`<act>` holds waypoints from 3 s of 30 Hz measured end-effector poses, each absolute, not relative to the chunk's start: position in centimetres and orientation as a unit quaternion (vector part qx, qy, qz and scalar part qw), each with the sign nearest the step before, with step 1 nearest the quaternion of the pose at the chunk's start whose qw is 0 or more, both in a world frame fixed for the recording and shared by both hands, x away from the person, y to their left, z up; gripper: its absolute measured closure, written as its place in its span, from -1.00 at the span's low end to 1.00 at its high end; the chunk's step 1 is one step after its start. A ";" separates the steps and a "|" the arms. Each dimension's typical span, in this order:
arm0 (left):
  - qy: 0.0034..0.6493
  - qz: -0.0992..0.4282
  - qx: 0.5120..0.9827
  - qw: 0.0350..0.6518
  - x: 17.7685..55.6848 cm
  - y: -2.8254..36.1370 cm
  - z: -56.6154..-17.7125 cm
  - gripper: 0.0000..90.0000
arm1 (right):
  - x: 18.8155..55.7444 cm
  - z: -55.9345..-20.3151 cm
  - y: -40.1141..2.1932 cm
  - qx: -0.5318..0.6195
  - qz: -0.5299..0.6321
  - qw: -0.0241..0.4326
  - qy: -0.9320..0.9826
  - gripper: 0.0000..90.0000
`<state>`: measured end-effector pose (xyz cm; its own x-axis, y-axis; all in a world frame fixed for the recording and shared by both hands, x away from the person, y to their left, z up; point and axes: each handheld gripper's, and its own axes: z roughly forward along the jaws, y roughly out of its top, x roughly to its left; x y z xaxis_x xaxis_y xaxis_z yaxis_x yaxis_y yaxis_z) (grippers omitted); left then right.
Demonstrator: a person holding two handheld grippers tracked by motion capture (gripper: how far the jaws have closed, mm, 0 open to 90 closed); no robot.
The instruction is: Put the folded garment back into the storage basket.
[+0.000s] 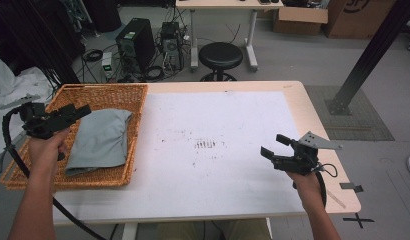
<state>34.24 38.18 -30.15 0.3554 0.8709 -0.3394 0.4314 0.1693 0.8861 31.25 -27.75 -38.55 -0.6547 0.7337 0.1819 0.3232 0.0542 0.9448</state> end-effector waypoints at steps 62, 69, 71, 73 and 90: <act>0.354 0.142 0.709 0.593 32.6 13.6 -32.7 -0.65 | 31.8 -38.6 -29.3 0.362 0.585 0.171 0.705 -0.67; 0.348 0.136 0.708 0.599 32.8 11.8 -33.5 -0.65 | 31.7 -38.5 -29.6 0.361 0.584 0.171 0.707 -0.67; 0.347 0.137 0.711 0.596 32.8 11.5 -33.7 -0.65 | 31.6 -38.6 -29.6 0.362 0.583 0.171 0.707 -0.67; 0.346 0.136 0.713 0.595 32.8 11.2 -34.0 -0.65 | 31.6 -38.6 -29.7 0.362 0.584 0.171 0.706 -0.67; 0.354 0.130 0.714 0.590 33.0 10.8 -35.1 -0.65 | 31.5 -39.1 -30.0 0.363 0.584 0.169 0.706 -0.67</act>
